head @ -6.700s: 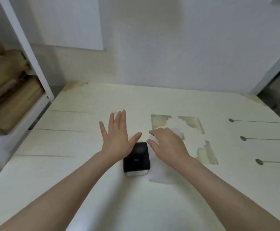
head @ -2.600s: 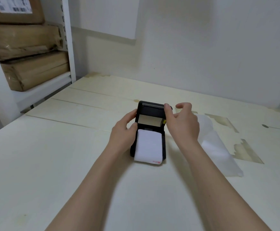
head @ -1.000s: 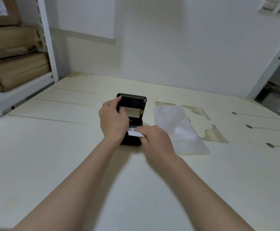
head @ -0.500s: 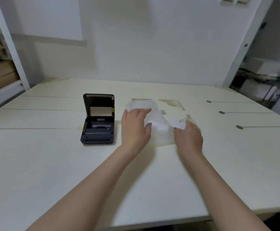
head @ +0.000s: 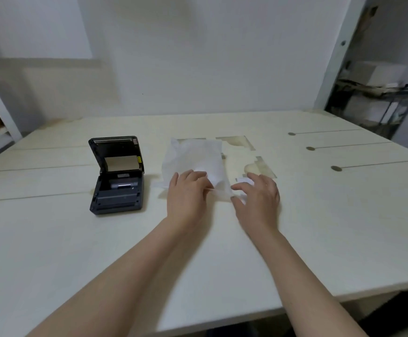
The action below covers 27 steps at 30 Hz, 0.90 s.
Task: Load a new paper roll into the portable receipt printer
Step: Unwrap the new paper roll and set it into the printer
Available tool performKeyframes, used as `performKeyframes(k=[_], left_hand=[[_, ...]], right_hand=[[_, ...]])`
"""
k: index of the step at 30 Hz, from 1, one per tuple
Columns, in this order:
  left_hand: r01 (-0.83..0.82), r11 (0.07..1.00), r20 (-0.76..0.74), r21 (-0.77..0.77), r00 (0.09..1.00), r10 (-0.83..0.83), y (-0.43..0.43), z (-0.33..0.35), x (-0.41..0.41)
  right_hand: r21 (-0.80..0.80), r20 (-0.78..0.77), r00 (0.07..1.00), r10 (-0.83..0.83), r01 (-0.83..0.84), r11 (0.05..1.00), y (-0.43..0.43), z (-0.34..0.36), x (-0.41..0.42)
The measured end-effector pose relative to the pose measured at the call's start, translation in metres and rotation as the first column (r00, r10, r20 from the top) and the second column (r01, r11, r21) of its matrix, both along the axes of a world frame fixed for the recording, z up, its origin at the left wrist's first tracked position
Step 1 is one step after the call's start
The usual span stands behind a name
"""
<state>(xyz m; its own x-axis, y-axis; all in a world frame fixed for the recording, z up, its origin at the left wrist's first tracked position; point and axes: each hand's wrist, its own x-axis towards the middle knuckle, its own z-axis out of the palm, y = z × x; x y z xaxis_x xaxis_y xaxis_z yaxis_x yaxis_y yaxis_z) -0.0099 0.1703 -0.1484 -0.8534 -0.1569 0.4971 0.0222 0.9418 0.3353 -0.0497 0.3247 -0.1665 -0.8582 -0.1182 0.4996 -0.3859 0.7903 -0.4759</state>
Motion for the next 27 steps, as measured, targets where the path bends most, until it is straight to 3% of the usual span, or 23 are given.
performKeyframes(k=[7, 10, 15, 19, 24, 27], left_hand=[[0.087, 0.996, -0.133, -0.029, 0.987, -0.09, 0.014, 0.007, -0.002], [0.099, 0.995, -0.171, -0.021, 0.98, -0.101, 0.018, 0.009, -0.003], [-0.018, 0.997, -0.165, -0.075, 0.986, 0.005, 0.007, 0.006, 0.002], [-0.176, 0.981, -0.171, -0.079, 0.972, 0.161, -0.018, 0.006, 0.014], [-0.318, 0.947, -0.183, -0.037, 0.934, 0.307, -0.037, 0.012, 0.025], [-0.331, 0.944, -0.114, 0.002, 0.937, 0.329, -0.042, 0.016, 0.033]], right_hand=[[-0.173, -0.108, 0.99, 0.093, -0.111, 0.979, -0.005, 0.006, 0.002], [-0.17, -0.15, 0.981, 0.123, -0.148, 0.974, -0.002, 0.006, 0.004], [-0.069, -0.125, 0.988, -0.09, 0.081, 0.994, 0.0, 0.007, 0.007], [-0.022, 0.0, 0.97, -0.244, 0.244, 0.969, 0.008, 0.011, 0.006], [0.009, 0.06, 0.948, -0.312, 0.312, 0.95, 0.004, 0.014, 0.007], [0.004, 0.098, 0.944, -0.316, 0.317, 0.948, 0.002, 0.016, 0.008]])
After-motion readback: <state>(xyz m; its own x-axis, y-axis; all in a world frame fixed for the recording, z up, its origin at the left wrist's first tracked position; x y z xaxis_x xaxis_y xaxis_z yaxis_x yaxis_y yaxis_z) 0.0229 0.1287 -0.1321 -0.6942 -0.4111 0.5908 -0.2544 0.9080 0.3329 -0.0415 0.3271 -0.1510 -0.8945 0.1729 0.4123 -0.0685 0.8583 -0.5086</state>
